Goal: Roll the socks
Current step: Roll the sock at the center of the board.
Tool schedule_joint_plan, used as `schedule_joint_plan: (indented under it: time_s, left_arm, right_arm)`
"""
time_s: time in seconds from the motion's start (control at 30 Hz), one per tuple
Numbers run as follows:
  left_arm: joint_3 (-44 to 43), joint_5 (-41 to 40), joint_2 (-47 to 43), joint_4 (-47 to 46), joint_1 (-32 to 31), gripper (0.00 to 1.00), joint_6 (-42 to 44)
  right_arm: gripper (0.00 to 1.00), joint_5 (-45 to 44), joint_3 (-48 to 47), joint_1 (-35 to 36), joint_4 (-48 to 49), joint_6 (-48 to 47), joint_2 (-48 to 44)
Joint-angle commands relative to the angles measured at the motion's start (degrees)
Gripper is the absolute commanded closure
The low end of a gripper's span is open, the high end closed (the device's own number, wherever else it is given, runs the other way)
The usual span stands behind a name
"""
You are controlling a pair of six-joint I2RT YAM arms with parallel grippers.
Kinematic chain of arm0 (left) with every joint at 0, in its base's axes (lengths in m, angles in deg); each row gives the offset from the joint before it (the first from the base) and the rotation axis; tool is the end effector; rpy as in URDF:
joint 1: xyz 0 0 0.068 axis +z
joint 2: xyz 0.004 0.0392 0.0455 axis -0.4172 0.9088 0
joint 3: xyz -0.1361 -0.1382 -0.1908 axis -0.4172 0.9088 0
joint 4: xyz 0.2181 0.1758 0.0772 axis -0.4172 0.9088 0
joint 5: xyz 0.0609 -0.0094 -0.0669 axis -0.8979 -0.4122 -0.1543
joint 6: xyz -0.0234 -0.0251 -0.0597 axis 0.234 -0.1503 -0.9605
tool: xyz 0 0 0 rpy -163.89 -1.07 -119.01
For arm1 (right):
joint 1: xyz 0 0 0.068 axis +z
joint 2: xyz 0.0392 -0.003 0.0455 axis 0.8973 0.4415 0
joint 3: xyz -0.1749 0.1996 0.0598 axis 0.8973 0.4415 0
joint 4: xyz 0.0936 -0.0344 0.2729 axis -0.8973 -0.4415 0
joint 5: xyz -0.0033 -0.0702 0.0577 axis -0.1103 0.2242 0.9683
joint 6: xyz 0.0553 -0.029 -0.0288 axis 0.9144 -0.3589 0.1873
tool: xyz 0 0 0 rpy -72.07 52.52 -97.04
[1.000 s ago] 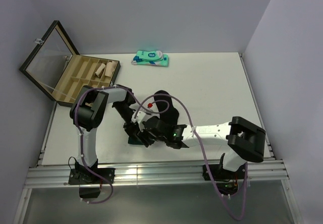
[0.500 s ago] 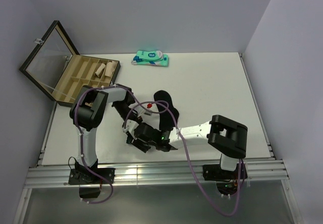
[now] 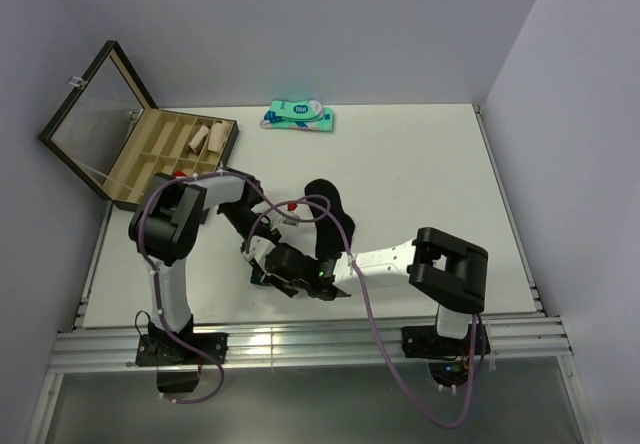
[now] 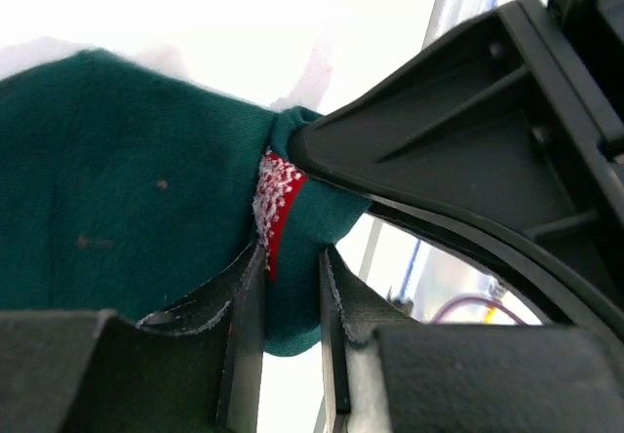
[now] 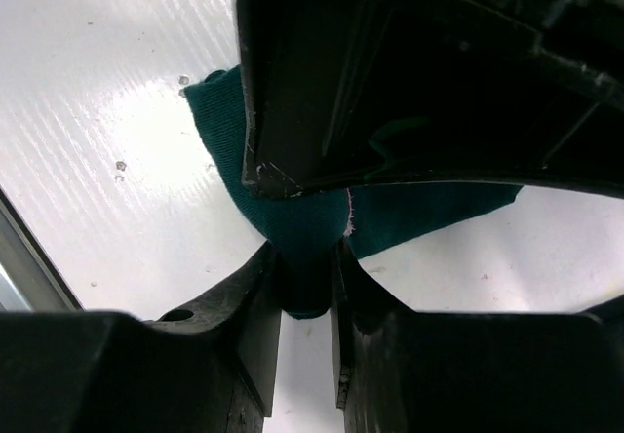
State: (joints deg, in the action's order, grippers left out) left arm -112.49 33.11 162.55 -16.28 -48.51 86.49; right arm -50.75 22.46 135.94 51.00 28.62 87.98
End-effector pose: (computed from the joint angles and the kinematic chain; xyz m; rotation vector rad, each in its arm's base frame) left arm 0.2781 -0.1672 0.0895 -1.3625 -2.2710 1.2362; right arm 0.1290 0.3707 0.1178 -1.3014 2.0011 0.4427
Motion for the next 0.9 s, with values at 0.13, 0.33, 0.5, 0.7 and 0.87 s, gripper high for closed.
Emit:
schedule_joint_plan:
  time_s: [0.13,0.33,0.5,0.7,0.87]
  left_arm:
    - [5.72,0.11,-14.74,-26.41,2.67,0.7,-16.32]
    - [10.73,-4.02,-23.45,-39.6,6.53,0.65,-26.44]
    - [14.42,-7.44,-28.37,-43.74,10.06,0.63,-28.9]
    - [21.19,-11.22,-38.1,-49.71,13.57,0.63,-29.34]
    - [26.03,-12.2,-47.44,-53.86,17.61,0.6,-29.26]
  right_arm:
    - [0.89,6.48,1.83,-2.35,-3.24,2.9,-4.7]
    - [0.89,9.04,1.75,-4.2,-5.97,2.64,-6.55]
    - [0.89,14.57,0.08,-6.66,-9.92,1.23,-5.67]
    - [0.89,22.99,-6.5,-9.64,-16.94,-1.58,-2.34]
    - [0.89,34.25,-13.36,-15.96,-23.45,-4.57,3.8]
